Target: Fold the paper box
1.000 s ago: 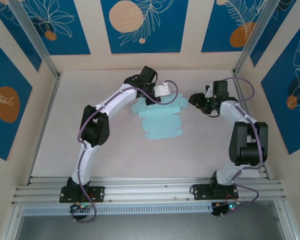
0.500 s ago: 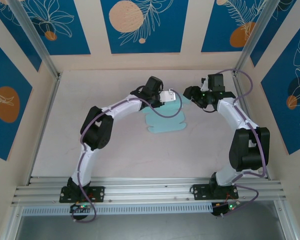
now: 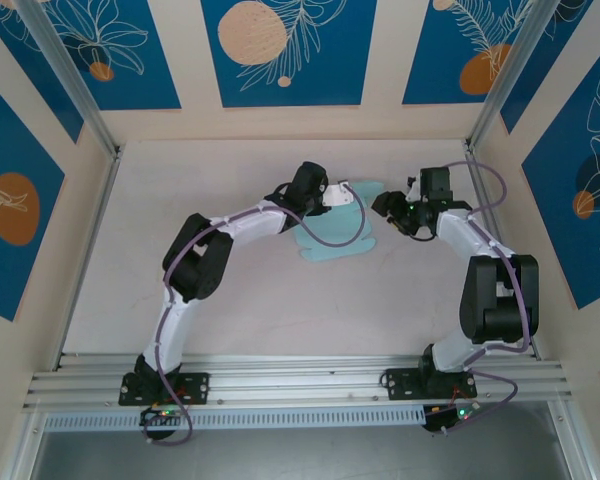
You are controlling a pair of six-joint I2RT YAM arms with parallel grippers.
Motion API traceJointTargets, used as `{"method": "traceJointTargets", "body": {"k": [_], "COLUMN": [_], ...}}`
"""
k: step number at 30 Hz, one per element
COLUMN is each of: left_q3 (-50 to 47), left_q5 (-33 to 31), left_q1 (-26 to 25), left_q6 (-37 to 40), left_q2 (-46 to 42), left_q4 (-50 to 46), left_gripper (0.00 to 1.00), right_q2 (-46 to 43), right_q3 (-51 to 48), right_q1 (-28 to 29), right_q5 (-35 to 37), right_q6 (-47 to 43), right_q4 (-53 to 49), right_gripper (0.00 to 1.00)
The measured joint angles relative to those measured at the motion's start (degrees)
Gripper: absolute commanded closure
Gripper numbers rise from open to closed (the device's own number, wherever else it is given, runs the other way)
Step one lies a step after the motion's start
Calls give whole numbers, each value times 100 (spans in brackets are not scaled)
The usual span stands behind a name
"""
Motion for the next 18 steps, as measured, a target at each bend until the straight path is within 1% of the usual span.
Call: {"method": "traceJointTargets", "body": {"k": [4,11,15,18], "left_q3": [-107,-240,-262,-264], "left_q5": [-72,-166,-192,-197], "left_q1": [-11,-33,-39,-44], "left_q6": [98,232,256,306], "left_q2": [-2,-2,-2,-2], "left_q4": [205,472,518,520], "left_gripper": [84,84,84,84], "right_q2": [-9,-9,-9,0], "right_q3": [-352,-372,-111,404], "right_q1": [2,2,20,33], "right_q5": [-131,-269,-267,-186], "right_q6": [129,221,160,22], "right_q4": [256,546,472,254], "right_gripper": [39,39,39,39]}}
